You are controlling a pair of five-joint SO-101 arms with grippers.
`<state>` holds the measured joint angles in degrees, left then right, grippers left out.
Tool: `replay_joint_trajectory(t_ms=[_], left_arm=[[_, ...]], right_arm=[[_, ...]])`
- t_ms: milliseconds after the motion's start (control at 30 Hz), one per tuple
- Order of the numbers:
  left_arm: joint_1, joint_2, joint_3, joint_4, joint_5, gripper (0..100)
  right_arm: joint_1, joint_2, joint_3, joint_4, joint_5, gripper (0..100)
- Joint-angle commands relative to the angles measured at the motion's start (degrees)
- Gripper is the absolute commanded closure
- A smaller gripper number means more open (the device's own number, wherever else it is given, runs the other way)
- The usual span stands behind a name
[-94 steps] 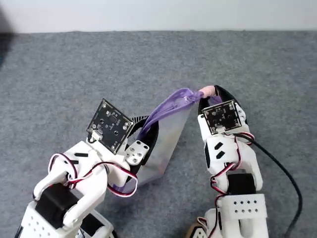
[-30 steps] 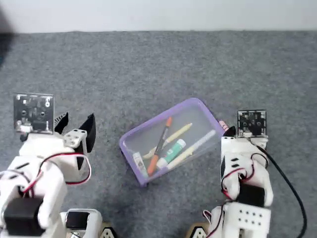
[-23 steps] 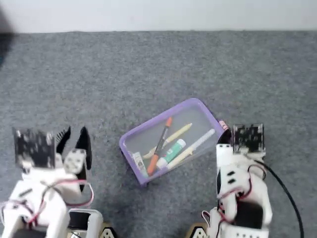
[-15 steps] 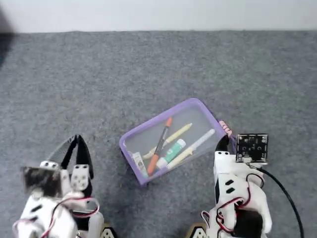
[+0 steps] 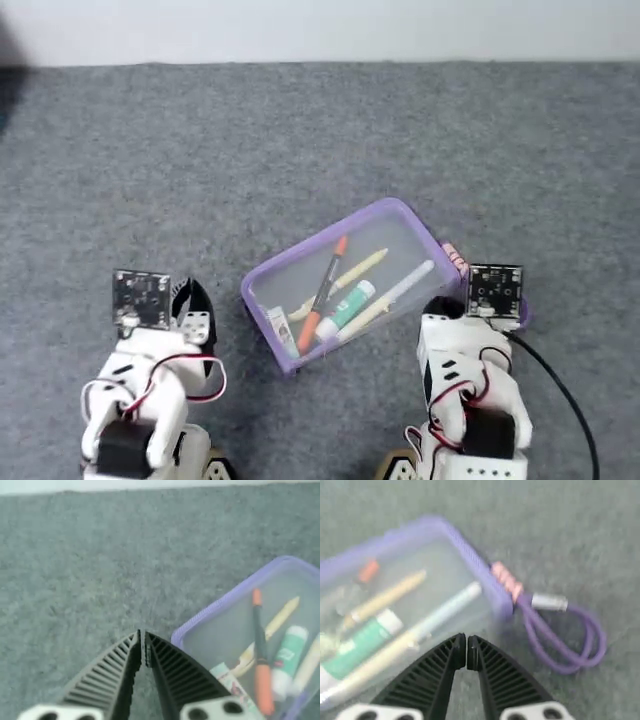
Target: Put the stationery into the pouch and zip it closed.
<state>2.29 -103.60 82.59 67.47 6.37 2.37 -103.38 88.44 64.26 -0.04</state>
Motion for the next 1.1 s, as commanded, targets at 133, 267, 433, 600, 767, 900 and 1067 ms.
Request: replay_joint_trajectory(t_ms=[133, 267, 433, 600, 767, 900, 1067], left_arm=[[0.2, -0.6, 11.8, -6.5, 0.6, 98], [0.2, -0.6, 13.8, -6.8, 0.8, 98], [0.0, -0.6, 13.8, -6.5, 0.8, 98], [-5.4, -0.6, 13.8, -6.3, 0.8, 98], [-10.2, -0.6, 13.8, -0.9, 0.8, 98], [-11.4, -0.6, 13.8, 3.7, 0.8, 98], [-11.6, -0.6, 13.8, 4.8, 0.6, 98]], right_arm=[[-0.5, -0.5, 6.9, 0.3, -0.4, 99.0], [-0.8, -0.5, 8.0, 5.3, -0.4, 99.0], [-2.1, -0.5, 8.0, 10.9, -0.4, 99.0], [0.6, -0.5, 8.0, 10.5, -0.2, 99.0], [0.7, -0.5, 8.0, 10.5, -0.2, 99.0], [0.7, -0.5, 8.0, 10.5, -0.2, 99.0], [0.7, -0.5, 8.0, 10.5, -0.2, 99.0]])
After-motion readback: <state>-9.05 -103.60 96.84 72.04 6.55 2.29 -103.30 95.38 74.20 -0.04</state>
